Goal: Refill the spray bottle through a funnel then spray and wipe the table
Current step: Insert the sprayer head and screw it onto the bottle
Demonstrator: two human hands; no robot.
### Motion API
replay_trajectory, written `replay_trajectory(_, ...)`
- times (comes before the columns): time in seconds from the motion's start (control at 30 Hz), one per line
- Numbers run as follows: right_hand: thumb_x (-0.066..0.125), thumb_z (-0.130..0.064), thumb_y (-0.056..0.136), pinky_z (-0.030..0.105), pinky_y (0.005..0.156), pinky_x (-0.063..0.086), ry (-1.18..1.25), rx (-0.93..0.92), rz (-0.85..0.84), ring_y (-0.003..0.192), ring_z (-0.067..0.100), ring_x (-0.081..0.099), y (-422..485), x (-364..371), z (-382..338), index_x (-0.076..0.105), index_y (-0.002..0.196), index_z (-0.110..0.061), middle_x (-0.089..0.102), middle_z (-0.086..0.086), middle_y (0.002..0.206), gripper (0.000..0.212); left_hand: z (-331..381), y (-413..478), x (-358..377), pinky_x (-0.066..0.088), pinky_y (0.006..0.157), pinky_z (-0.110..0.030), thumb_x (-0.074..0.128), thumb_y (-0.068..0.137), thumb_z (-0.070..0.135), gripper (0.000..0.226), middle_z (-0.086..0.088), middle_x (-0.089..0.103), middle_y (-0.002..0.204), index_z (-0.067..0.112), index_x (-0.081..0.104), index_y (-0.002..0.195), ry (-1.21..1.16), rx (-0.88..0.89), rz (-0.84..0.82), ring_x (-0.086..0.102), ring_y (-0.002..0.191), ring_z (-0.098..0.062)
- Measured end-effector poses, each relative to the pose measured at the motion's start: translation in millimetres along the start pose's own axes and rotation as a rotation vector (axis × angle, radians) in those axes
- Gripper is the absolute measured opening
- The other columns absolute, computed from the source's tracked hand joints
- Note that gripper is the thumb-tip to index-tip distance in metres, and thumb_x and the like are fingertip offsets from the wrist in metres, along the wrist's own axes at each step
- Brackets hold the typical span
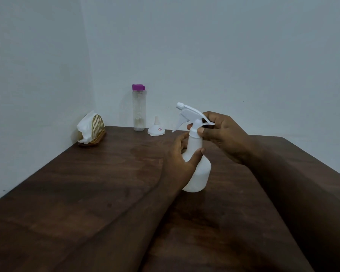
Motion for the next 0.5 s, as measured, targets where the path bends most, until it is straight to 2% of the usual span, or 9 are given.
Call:
replay_trajectory(0.1, 0.06, 0.002, 0.093, 0.035, 0.091, 0.057, -0.014, -0.015, -0.025, 0.104, 0.025, 0.07, -0.6, 0.8, 0.1, 0.061, 0.12, -0.001, 0.073, 0.014, 0.11, 0.027, -0.5, -1.5, 0.2, 0.049, 0.091, -0.018, 0.07, 0.084, 0.04, 0.056, 0.003, 0.062, 0.124, 0.017, 0.051, 0.132, 0.006, 0.01, 0.004, 0.058, 0.109, -0.006)
replay_trajectory(0.3, 0.063, -0.001, 0.092, 0.036, 0.095, 0.056, -0.102, -0.045, -0.03, 0.105, 0.022, 0.07, 2.2, -2.0, -5.8, 0.061, 0.12, -0.001, 0.073, 0.01, 0.111, 0.028, 0.6, 1.0, 1.8, 0.033, 0.074, 0.001, 0.067, 0.085, 0.042, 0.055, 0.0, 0.061, 0.127, 0.015, 0.053, 0.131, 0.083, -0.02, -0.019, 0.05, 0.103, 0.001)
replay_trajectory(0.37, 0.063, -0.001, 0.092, 0.038, 0.095, 0.056, -0.1, -0.044, -0.033, 0.105, 0.024, 0.069, 1.7, -1.6, -3.9, 0.062, 0.119, -0.002, 0.073, 0.011, 0.11, 0.028, 0.4, 1.7, 2.4, 0.034, 0.074, 0.001, 0.067, 0.085, 0.042, 0.054, -0.001, 0.061, 0.127, 0.015, 0.053, 0.13, 0.094, -0.015, -0.018, 0.05, 0.102, 0.0)
replay_trajectory(0.5, 0.067, -0.004, 0.09, 0.046, 0.094, 0.056, -0.069, -0.045, 0.024, 0.106, 0.031, 0.068, -2.2, 1.8, 3.9, 0.062, 0.116, -0.004, 0.07, 0.018, 0.11, 0.026, 1.7, 0.5, 2.9, 0.038, 0.082, -0.006, 0.068, 0.085, 0.04, 0.054, -0.002, 0.062, 0.126, 0.013, 0.054, 0.129, 0.075, -0.011, -0.016, 0.052, 0.103, -0.002)
Point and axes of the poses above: each hand's wrist, its own y-axis towards the middle knuckle, its own x-axis out of the palm, z = x × y, the point moved 4 cm from there along y, towards the middle knuckle
